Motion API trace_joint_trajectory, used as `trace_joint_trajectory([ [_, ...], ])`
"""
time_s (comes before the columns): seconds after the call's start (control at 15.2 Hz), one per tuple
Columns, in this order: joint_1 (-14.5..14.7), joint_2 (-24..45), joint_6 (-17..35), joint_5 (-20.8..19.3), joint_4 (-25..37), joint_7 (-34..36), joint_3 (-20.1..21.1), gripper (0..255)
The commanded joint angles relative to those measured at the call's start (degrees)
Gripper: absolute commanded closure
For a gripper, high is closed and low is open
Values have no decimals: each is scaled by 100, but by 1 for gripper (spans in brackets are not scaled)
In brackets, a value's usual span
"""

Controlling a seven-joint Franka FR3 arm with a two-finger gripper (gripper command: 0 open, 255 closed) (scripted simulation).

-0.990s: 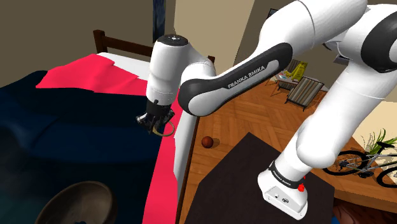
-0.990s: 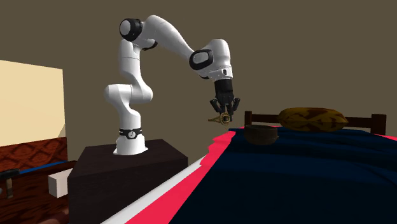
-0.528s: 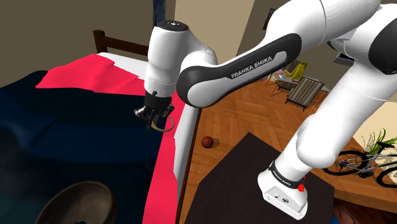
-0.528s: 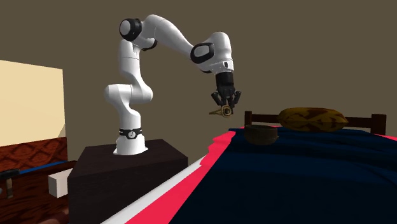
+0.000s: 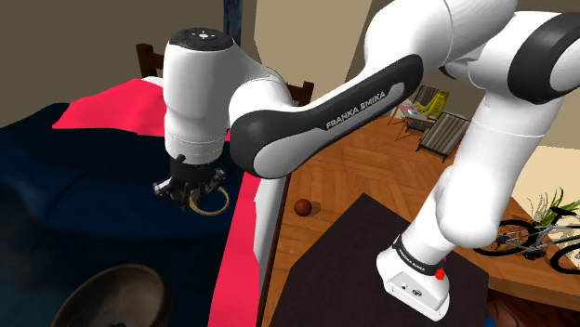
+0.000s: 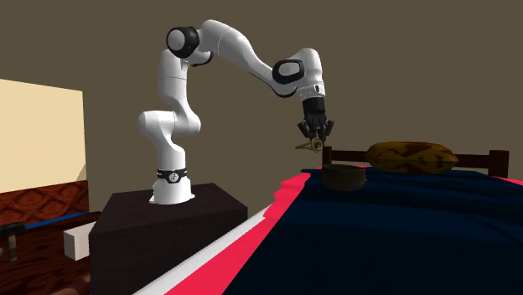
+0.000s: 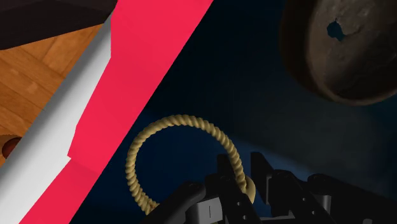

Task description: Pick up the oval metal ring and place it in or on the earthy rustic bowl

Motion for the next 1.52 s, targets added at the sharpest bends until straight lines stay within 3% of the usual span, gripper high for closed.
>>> trace_joint_trajectory([
  [0.0,293,361,-200,-294,412,412,35,255],
  [0.59,1787,1973,-1228,-1219,2587,1493,-140,255],
  [0.99,3054,3310,-2182,-1642,4820,1733,-405,255],
  [1.45,2993,3416,-1743,-1731,4445,1871,-465,255],
])
